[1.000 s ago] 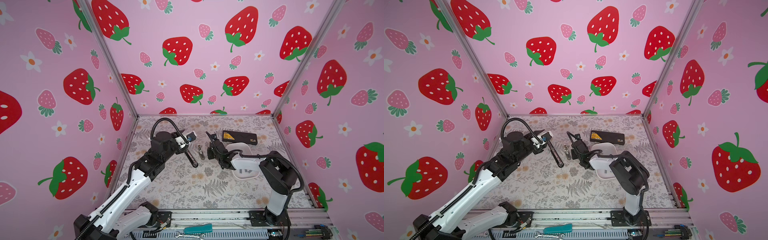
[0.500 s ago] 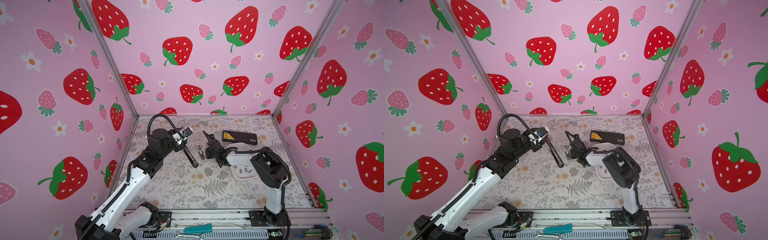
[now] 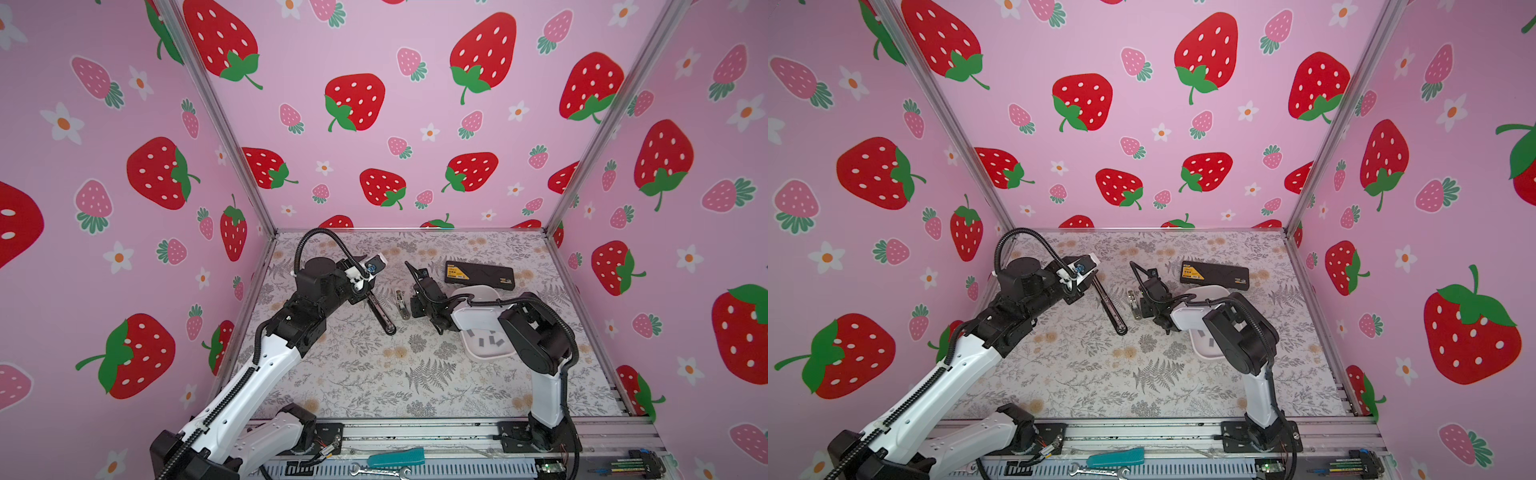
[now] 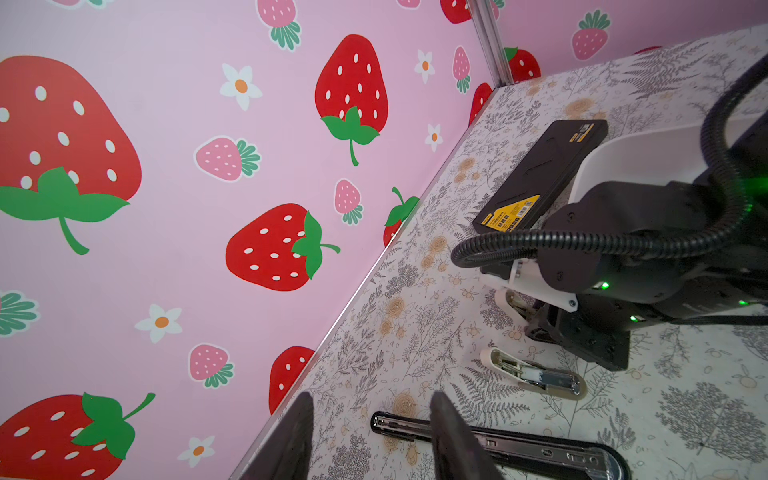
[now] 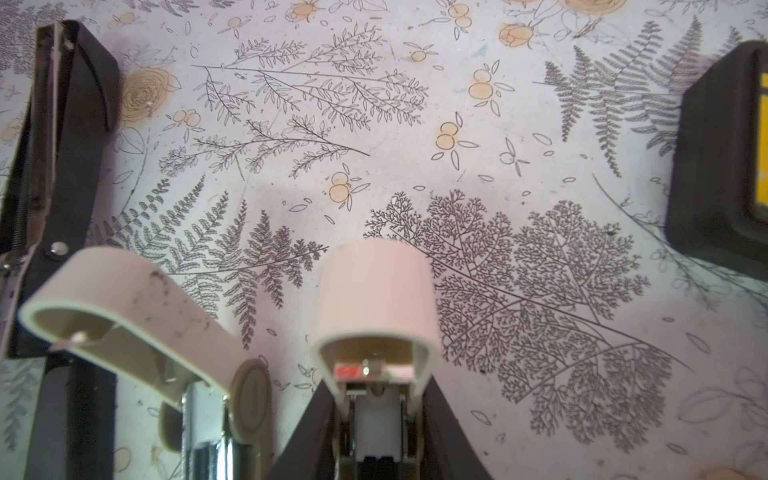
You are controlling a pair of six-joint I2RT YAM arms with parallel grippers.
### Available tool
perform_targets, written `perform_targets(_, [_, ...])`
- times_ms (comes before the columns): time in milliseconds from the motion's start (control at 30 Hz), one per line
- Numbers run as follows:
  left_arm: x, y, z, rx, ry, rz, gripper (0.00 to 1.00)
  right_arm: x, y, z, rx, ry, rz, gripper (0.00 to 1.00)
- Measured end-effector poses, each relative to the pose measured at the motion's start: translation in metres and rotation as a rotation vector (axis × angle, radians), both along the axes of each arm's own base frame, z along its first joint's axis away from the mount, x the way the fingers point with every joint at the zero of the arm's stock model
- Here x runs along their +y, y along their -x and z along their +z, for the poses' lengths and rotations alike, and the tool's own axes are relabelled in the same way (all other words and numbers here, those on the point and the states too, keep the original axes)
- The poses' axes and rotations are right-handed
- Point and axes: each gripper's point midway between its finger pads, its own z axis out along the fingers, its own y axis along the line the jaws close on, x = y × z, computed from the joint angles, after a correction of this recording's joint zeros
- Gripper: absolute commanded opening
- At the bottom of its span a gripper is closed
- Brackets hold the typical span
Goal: Load the staples into the stapler
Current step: 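Lower the beige stapler with the right gripper beside the black stapler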
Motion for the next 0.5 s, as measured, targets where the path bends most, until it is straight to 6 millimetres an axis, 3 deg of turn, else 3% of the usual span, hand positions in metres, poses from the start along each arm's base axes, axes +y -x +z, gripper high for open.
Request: perform_targets(500, [-0.0017,0.0012,-0.0005,0.004,0.001,-0.012,0.48,-0.0001,0.0000,0.0000,0.006,-0.011,-0.013,0.38])
